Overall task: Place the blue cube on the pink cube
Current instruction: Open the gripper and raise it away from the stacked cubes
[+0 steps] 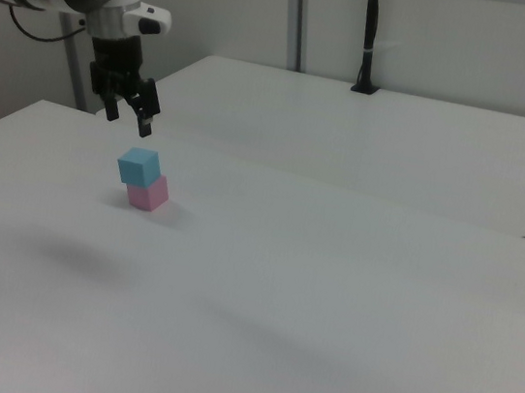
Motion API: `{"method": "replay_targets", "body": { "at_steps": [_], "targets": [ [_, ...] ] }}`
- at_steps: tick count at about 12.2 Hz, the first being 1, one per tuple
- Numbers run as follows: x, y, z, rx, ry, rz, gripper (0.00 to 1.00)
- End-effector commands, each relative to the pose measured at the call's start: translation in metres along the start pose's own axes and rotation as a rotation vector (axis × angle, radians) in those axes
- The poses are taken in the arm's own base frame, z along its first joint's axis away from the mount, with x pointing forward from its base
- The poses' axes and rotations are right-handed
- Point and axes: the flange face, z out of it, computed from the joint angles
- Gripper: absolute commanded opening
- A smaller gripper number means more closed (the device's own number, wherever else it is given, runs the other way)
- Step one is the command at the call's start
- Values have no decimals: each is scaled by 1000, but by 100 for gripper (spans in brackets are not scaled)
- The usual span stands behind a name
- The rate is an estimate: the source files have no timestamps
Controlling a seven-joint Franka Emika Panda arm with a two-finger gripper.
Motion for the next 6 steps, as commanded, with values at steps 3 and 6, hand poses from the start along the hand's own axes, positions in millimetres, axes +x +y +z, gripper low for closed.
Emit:
{"method": "replay_targets", "body": {
  "at_steps": [3, 6],
  "targets": [
    [-39, 69, -17, -18, -17, -30, 100],
    [-36, 75, -17, -20, -17, -26, 100]
  ]
}}
